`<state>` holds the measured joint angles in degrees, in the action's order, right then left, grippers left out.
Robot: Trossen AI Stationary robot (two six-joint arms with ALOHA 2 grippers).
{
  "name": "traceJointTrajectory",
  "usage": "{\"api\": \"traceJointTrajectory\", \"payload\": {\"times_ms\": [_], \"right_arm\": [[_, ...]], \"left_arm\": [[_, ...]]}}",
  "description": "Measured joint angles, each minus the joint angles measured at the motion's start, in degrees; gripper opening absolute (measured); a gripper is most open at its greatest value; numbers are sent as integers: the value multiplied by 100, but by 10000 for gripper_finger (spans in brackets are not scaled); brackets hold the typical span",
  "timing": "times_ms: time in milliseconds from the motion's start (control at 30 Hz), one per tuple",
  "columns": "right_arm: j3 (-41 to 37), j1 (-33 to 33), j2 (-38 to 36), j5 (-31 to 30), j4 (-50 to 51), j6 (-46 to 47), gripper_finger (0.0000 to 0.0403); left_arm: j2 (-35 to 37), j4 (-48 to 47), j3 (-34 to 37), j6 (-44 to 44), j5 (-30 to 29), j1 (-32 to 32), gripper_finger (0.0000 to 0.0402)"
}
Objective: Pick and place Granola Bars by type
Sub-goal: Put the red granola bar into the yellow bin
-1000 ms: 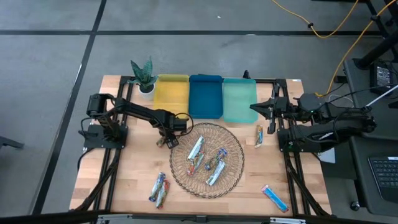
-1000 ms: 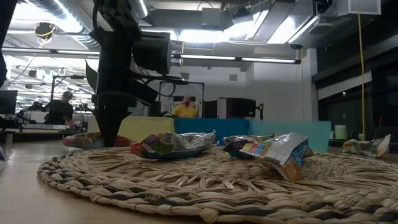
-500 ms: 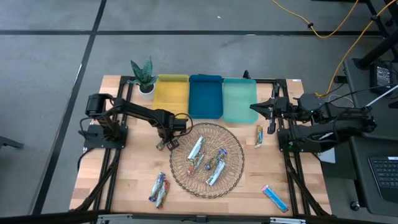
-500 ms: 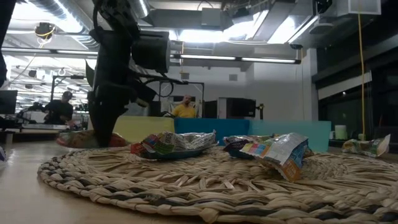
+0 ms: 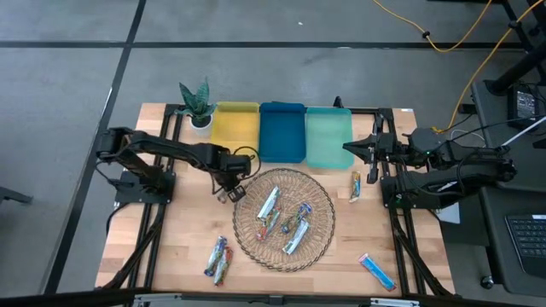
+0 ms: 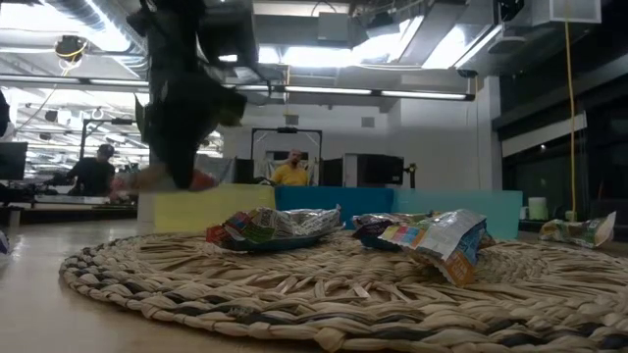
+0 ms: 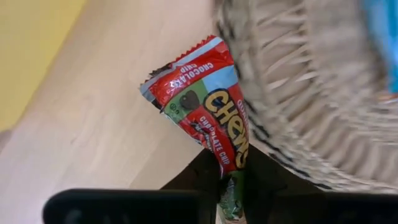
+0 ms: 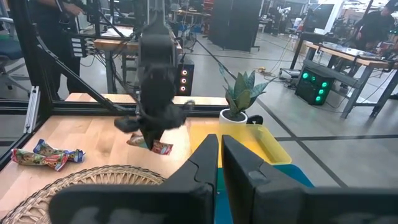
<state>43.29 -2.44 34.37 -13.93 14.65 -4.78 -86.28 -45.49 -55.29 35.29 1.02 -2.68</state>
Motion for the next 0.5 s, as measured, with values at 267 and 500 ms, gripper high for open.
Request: {"api": "traceJointTrajectory", "payload": {"times_ms": [267,500], "right_arm": [[0,1,0,0,-23,2,26],[0,2,4,0,-21,4,26]], "left_arm": [[1074,892,0,-42,-308,2,35],[1934,1868,-7,-485,-398,2,32]]}}
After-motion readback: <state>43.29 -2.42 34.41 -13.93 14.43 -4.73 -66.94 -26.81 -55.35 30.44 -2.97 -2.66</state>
